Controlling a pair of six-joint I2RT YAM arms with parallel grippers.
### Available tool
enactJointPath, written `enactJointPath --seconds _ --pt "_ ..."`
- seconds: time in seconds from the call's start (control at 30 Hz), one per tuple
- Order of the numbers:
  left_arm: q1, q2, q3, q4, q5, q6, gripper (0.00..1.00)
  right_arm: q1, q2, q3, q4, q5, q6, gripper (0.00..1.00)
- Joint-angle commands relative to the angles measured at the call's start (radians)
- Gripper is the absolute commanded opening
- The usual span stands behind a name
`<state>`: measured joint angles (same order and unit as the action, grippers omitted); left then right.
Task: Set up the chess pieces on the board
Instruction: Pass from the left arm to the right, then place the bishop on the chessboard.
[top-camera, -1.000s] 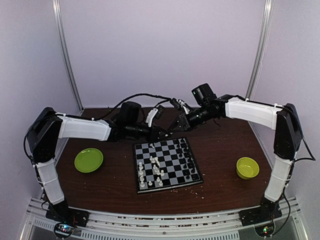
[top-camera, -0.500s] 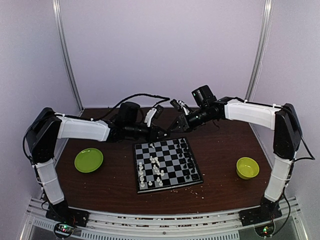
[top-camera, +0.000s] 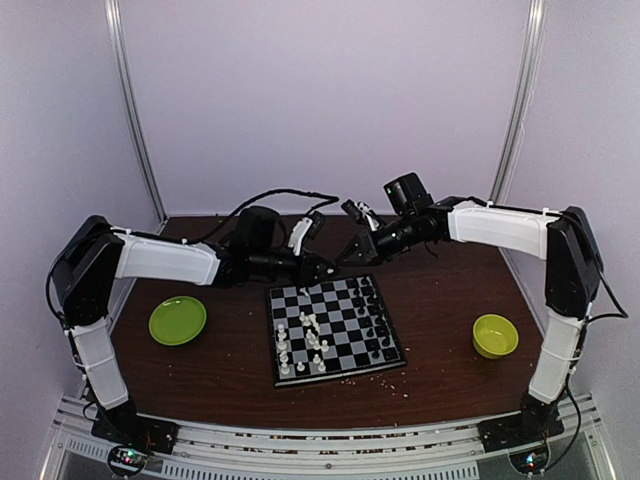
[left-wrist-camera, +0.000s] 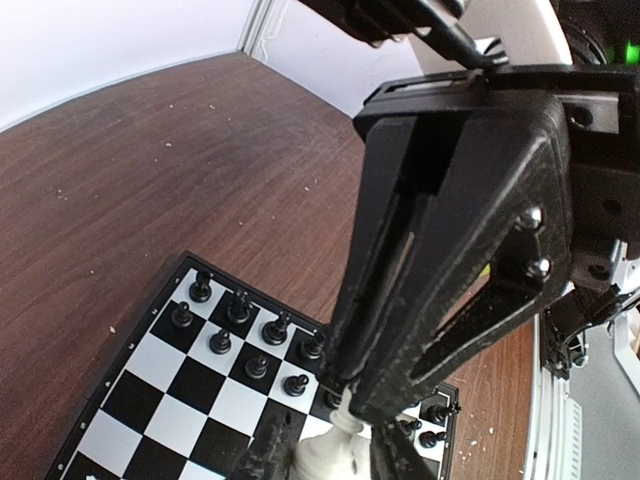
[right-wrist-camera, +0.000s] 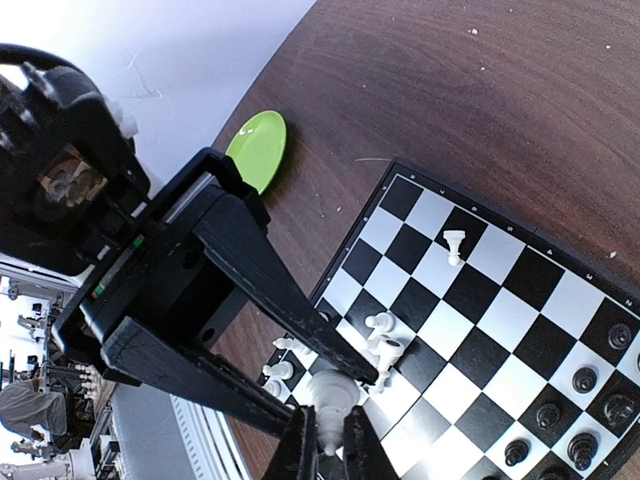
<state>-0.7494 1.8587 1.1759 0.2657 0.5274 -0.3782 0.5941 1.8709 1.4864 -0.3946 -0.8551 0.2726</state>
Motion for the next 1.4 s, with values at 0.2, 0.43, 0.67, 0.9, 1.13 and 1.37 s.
enactJointPath --seconds 0.2,0.43,0.67,0.9,1.13,1.37 --pt "-0.011 -0.148 -0.079 -0.057 -0.053 0.125 0.40 0.010 0.040 0.002 -0.047 0.029 -0.081 0.07" --pt "-0.002 -0.280 -0.148 -0.295 -0.216 0.237 0.43 0.054 0.045 -0.001 -0.134 0.112 -0.205 0.07" --pt "0.019 -0.368 -0.214 -0.293 -0.389 0.166 0.44 0.162 0.043 -0.011 -0.208 0.347 -0.365 0.06" --pt "0.019 -0.381 -0.222 -0.292 -0.409 0.147 0.44 0.235 0.055 -0.055 -0.195 0.543 -0.450 0.05" --pt "0.019 -0.380 -0.240 -0.276 -0.389 0.126 0.43 0.252 0.086 -0.063 -0.190 0.590 -0.472 0.05" --pt "0.019 -0.370 -0.244 -0.286 -0.368 0.128 0.43 0.256 0.112 -0.057 -0.195 0.591 -0.473 0.06"
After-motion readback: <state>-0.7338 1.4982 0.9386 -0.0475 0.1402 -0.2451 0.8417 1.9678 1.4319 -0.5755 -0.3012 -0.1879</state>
